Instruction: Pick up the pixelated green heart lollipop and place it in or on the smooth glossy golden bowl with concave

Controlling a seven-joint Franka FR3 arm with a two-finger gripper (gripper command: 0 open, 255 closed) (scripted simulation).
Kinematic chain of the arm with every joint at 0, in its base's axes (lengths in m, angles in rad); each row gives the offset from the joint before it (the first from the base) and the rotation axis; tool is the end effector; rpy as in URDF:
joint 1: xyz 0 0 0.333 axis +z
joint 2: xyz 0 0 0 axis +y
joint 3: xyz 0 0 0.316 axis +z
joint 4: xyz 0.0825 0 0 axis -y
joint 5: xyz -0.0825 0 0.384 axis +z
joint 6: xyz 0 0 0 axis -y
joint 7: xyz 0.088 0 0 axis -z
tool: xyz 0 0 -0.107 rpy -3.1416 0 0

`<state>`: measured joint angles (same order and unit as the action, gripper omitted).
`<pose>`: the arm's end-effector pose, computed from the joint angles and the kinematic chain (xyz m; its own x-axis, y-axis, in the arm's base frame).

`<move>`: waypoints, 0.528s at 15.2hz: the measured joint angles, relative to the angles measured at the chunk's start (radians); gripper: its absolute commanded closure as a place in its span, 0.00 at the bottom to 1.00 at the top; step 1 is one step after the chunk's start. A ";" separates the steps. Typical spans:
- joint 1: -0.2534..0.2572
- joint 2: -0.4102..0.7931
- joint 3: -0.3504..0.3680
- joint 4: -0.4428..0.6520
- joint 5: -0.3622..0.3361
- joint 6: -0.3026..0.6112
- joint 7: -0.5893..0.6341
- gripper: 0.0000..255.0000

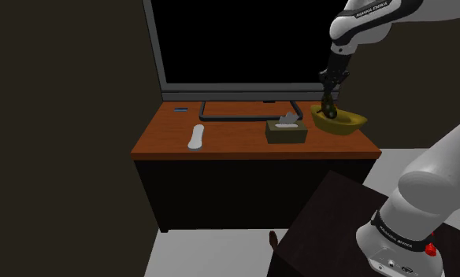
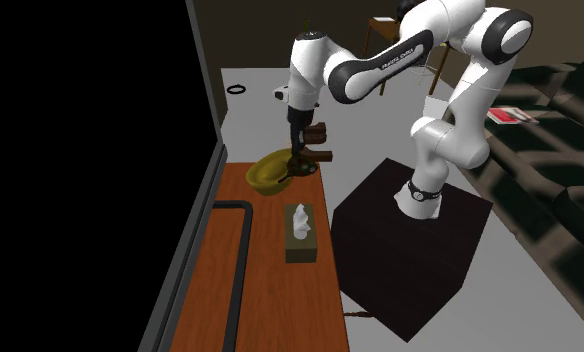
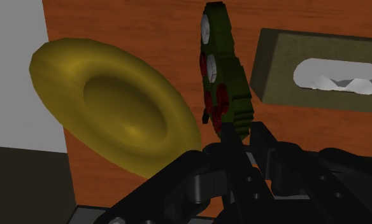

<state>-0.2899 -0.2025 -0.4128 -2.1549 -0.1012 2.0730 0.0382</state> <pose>0.3782 -0.3386 0.4880 0.7650 -0.6353 0.1055 -0.6396 -0.7687 0.0085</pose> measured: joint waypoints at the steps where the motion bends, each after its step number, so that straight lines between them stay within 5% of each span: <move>1: -0.006 0.007 -0.011 0.025 0.004 -0.017 -0.020 1.00; 8: -0.059 0.115 -0.116 0.202 0.065 -0.091 -0.208 1.00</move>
<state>-0.3492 -0.0871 -0.5285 -1.9525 -0.0360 1.9822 -0.1701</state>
